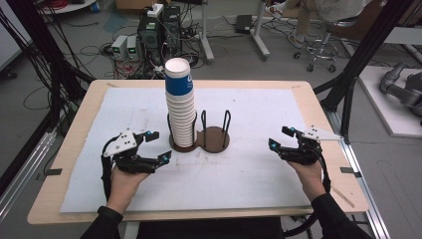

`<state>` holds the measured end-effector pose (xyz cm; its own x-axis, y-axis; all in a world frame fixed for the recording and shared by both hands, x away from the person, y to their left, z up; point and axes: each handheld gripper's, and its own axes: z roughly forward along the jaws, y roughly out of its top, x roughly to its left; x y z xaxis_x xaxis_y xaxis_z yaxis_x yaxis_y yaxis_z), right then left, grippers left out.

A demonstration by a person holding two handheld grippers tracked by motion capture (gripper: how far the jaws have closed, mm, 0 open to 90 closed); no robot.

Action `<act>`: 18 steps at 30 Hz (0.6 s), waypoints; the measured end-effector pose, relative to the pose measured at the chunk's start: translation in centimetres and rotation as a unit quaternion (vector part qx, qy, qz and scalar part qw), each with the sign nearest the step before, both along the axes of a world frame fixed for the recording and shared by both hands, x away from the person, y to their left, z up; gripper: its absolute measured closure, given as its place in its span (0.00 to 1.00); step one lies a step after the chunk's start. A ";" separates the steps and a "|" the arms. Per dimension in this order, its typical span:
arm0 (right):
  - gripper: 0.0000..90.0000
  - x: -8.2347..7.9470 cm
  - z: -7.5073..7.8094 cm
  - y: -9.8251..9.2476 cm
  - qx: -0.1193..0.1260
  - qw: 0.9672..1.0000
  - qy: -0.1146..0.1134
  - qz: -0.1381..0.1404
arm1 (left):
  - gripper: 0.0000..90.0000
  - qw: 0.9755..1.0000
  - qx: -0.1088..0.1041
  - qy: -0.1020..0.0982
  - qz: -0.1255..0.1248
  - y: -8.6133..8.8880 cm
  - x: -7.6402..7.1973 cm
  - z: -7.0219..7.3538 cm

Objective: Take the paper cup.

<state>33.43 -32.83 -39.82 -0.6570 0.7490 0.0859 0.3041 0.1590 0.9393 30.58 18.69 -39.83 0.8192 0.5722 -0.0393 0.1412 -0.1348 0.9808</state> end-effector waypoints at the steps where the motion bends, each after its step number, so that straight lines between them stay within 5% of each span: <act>1: 0.24 0.0 0.0 0.0 0.000 1.000 0.001 0.000 | 0.20 1.000 0.000 0.001 0.004 -0.1 0.0 0.0; 8: 0.24 -0.2 0.1 -0.2 -0.001 1.000 -0.005 0.002 | 0.20 1.000 0.000 0.018 0.013 -0.1 0.1 0.1; 18: 0.24 -0.5 0.1 -0.2 -0.011 1.000 -0.004 -0.001 | 0.18 1.000 -0.003 0.004 0.003 0.0 0.5 1.2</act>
<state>32.96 -33.00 -39.74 -0.6558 0.7522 0.0637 0.2968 0.1792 0.9380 31.04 18.71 -38.63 0.8150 0.5773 -0.0500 0.1506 -0.1277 0.9803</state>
